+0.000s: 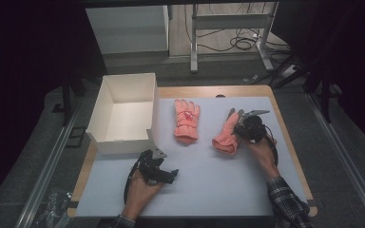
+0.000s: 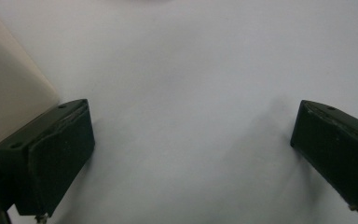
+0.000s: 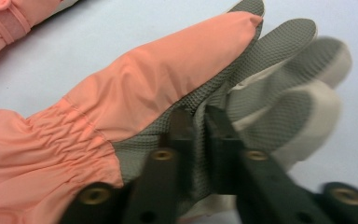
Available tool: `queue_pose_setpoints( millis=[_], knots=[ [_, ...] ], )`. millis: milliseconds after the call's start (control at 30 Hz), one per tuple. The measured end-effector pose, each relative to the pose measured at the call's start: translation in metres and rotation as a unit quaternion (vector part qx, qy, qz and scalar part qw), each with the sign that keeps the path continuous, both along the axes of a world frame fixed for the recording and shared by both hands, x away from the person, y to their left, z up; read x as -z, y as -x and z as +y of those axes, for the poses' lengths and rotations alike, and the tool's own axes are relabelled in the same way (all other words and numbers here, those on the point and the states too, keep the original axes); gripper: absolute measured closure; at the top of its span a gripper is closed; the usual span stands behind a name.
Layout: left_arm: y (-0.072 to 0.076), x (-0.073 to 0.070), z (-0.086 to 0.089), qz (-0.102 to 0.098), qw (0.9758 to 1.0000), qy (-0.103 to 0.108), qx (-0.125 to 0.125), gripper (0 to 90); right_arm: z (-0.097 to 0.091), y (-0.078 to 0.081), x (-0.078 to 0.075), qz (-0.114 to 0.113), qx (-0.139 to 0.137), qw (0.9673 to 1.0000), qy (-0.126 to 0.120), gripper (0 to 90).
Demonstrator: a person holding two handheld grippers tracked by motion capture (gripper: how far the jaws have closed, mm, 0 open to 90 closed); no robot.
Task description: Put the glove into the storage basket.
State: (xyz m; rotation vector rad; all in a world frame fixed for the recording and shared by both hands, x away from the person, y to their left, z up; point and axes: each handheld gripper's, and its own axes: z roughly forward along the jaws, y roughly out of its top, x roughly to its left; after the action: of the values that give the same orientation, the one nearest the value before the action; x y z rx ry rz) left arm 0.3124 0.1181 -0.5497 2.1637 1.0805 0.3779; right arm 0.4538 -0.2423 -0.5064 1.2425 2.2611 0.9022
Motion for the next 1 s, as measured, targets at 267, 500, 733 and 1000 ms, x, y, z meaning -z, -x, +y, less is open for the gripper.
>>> queue_pose_setpoints(
  millis=[267,500,733,1000],
  knots=[
    [0.000,0.000,0.000,0.000,1.0000,0.000,0.000,0.0,-0.006,0.003,-0.011,0.013,-0.003,0.9994,-0.033,87.3],
    [0.000,0.000,0.000,0.000,1.0000,0.000,0.000,0.0,-0.010,0.017,-0.026,0.020,-0.024,0.9968,-0.074,87.7],
    [0.000,0.000,0.000,0.000,1.0000,0.000,0.000,0.0,-0.004,0.047,-0.049,0.025,-0.080,0.9906,-0.109,87.6],
    [0.000,0.000,0.000,-0.001,1.0000,-0.001,0.001,0.0,0.011,0.082,-0.045,0.043,-0.137,0.9830,-0.114,87.5]
  ],
)
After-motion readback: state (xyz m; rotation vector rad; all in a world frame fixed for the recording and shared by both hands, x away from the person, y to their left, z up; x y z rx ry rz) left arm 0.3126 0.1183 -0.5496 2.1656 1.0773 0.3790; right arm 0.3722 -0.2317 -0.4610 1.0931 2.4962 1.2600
